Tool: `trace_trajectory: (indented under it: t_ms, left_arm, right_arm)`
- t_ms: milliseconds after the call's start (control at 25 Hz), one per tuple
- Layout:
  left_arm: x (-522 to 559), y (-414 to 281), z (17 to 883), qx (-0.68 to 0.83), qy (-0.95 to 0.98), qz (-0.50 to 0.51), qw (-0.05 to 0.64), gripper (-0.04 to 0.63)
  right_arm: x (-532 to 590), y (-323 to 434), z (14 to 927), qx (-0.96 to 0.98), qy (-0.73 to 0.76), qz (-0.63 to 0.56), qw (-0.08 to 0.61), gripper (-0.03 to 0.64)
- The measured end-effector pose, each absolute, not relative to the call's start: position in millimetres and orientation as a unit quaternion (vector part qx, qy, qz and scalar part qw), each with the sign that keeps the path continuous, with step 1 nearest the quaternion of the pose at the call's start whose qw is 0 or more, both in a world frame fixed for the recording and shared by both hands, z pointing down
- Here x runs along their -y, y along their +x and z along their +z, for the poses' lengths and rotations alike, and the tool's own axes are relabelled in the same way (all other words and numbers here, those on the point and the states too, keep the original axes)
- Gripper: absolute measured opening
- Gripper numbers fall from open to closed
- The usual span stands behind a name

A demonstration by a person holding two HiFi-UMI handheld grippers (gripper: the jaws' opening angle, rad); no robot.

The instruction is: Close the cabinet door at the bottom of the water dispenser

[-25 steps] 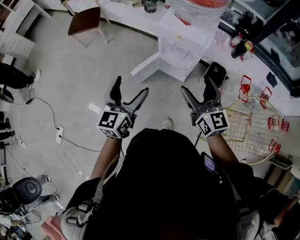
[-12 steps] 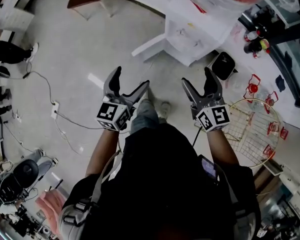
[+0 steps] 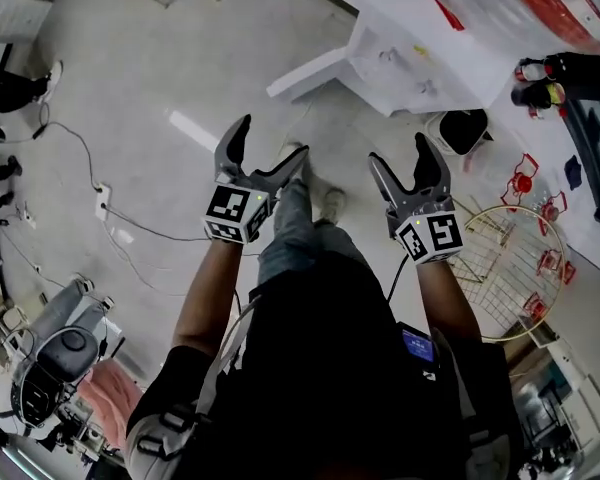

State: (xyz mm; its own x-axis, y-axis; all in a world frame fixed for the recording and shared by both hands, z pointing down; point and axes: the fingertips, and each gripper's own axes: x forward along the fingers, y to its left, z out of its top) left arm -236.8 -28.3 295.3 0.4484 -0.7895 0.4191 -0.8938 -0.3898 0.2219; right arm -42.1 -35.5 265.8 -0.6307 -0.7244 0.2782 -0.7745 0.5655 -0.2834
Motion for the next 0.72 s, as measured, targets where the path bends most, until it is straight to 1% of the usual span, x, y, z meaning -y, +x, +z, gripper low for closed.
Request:
trace_trajectory:
  t_ms: [160,240,320,720]
  left_arm:
    - [39,-252,349,0.496,0.823,0.148,0.233,0.482]
    - [42,-261,376,0.488,0.822,0.155,0.249,0.482]
    - [44,-268,402,0.482,0.821,0.163,0.258,0.482]
    - [60,-297,519,0.48,0.811,0.186,0.277,0.482]
  right_arm:
    - [52,-66,311,0.879,0.421,0.205,0.09,0.393]
    - [58,-78,332,0.881,0.419,0.194,0.104,0.374]
    - [62,-85,355,0.882,0.417,0.185,0.118,0.37]
    - [67,-112,469,0.877,0.4,0.217,0.154,0.365]
